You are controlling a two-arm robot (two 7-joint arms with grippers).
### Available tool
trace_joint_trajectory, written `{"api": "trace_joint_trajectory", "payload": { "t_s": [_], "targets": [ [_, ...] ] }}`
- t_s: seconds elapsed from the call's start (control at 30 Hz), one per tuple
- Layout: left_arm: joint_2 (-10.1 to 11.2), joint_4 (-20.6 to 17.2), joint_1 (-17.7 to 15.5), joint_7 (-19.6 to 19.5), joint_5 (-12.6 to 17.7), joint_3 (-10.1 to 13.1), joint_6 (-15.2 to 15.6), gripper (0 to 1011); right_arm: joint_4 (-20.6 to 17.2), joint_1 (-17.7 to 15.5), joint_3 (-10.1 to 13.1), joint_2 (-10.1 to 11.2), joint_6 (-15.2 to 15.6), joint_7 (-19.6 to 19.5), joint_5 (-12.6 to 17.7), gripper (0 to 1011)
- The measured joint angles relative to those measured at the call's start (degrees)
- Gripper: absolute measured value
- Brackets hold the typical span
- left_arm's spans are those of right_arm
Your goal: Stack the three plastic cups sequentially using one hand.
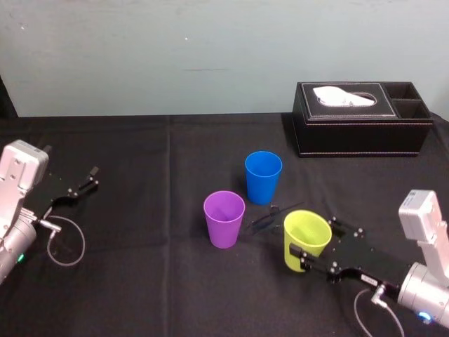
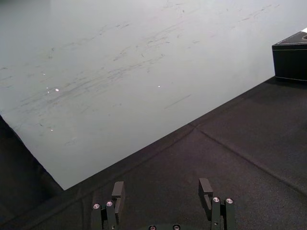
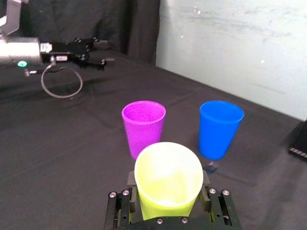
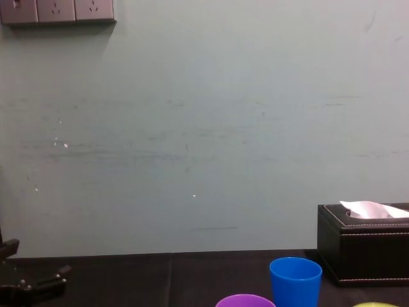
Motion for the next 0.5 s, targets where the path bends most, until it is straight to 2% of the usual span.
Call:
{"api": "trace_joint_trajectory", "payload": {
  "t_s": [0.27, 0.5],
  "targets": [
    [0.0, 0.0, 0.0, 0.0, 0.0, 0.0, 0.0, 1010, -4.1, 0.5, 1.9, 0.7, 4.0, -2.5, -0.4, 736],
    [0.0, 0.0, 0.0, 0.0, 0.0, 0.0, 0.0, 1010, -6.0, 3.1, 2.8, 0.6, 6.9, -3.5, -0.4, 736]
  ]
}}
